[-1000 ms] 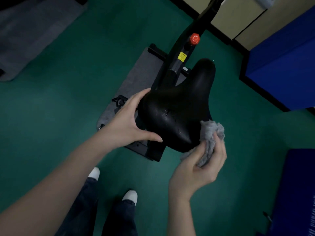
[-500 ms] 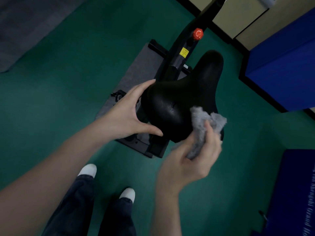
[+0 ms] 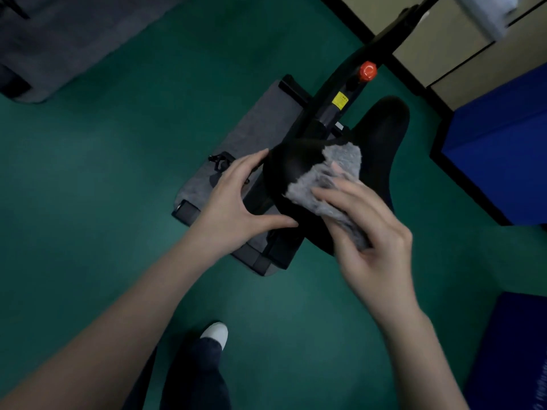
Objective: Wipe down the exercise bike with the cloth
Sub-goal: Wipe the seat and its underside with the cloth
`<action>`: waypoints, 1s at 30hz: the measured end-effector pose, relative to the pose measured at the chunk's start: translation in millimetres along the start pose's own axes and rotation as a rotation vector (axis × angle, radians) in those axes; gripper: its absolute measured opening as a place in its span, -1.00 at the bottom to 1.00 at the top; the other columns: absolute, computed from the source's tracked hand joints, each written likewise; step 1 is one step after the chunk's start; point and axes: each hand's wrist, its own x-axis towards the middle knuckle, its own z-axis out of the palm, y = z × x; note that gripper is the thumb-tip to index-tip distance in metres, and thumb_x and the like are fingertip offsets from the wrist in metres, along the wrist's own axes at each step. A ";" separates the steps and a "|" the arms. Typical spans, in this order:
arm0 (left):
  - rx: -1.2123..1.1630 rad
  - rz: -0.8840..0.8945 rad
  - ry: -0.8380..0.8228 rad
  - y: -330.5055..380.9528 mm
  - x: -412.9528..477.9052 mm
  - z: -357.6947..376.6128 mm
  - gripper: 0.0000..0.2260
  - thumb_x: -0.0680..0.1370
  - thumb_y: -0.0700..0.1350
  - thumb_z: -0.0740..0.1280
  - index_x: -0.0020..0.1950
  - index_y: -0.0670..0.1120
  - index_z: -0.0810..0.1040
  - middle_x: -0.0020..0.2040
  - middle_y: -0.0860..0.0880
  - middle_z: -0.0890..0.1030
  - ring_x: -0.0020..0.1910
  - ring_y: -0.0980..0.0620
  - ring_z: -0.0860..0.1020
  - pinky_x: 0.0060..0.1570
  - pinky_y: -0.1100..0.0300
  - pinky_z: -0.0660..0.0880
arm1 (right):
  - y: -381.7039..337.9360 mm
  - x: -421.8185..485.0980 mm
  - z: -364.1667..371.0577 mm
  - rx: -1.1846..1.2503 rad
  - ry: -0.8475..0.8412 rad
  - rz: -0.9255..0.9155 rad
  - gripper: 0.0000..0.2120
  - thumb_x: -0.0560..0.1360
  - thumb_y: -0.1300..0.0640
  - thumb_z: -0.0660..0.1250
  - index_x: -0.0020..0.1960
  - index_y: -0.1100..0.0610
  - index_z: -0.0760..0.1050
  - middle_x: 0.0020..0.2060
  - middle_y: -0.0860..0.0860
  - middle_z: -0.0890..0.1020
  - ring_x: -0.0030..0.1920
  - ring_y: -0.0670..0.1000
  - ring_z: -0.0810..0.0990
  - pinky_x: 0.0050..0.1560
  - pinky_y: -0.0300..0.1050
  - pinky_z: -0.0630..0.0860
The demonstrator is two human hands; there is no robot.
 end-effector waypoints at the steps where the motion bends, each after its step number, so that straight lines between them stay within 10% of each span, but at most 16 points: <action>1: -0.013 -0.012 0.017 0.0 -3.5 2.4 -0.10 0.13 0.35 0.50 0.42 0.19 0.30 0.36 0.19 0.38 0.37 0.20 0.34 0.39 -0.01 0.32 | 3.8 -4.4 -6.3 0.023 -0.006 -0.001 -0.77 0.51 0.34 0.30 0.14 0.22 0.58 0.16 0.11 0.59 0.33 0.03 0.48 0.37 -0.03 0.37; 8: -0.133 -0.052 0.098 1.9 -23.4 23.2 -0.10 0.11 0.33 0.49 0.40 0.31 0.22 0.35 0.33 0.30 0.34 0.37 0.26 0.36 0.33 0.28 | 2.7 40.3 -0.8 0.072 -0.092 -0.043 -0.82 0.51 0.35 0.35 0.09 0.27 0.61 0.06 0.10 0.63 0.17 0.00 0.57 0.23 -0.12 0.47; 20: -0.283 -0.087 0.246 -2.7 -30.4 52.3 -0.11 0.13 0.21 0.52 0.42 0.10 0.31 0.39 0.15 0.34 0.42 0.17 0.26 0.44 0.07 0.23 | 5.6 79.9 -20.6 0.084 -0.713 -0.389 -0.82 0.46 0.27 0.39 0.05 0.29 0.62 0.02 0.12 0.65 0.20 0.04 0.57 0.29 -0.02 0.43; 25: -0.305 -0.109 0.260 -7.3 -28.8 54.4 -0.32 0.09 0.30 0.54 0.13 0.43 0.33 0.26 0.30 0.39 0.35 0.22 0.30 0.38 0.19 0.26 | -5.5 117.8 2.5 -0.029 -0.855 -0.383 -0.84 0.48 0.20 0.42 0.05 0.19 0.62 -0.04 0.04 0.64 0.03 -0.05 0.62 0.09 -0.04 0.52; 30: -0.400 -0.069 0.266 -10.6 -28.4 59.2 -0.13 0.12 0.19 0.59 0.37 0.10 0.37 0.35 0.07 0.42 0.39 0.06 0.34 0.41 -0.02 0.28 | -6.2 109.8 -7.3 -0.033 -1.014 -0.516 -0.77 0.42 0.03 0.47 -0.07 0.20 0.67 -0.09 0.01 0.69 0.06 -0.04 0.64 0.25 0.01 0.45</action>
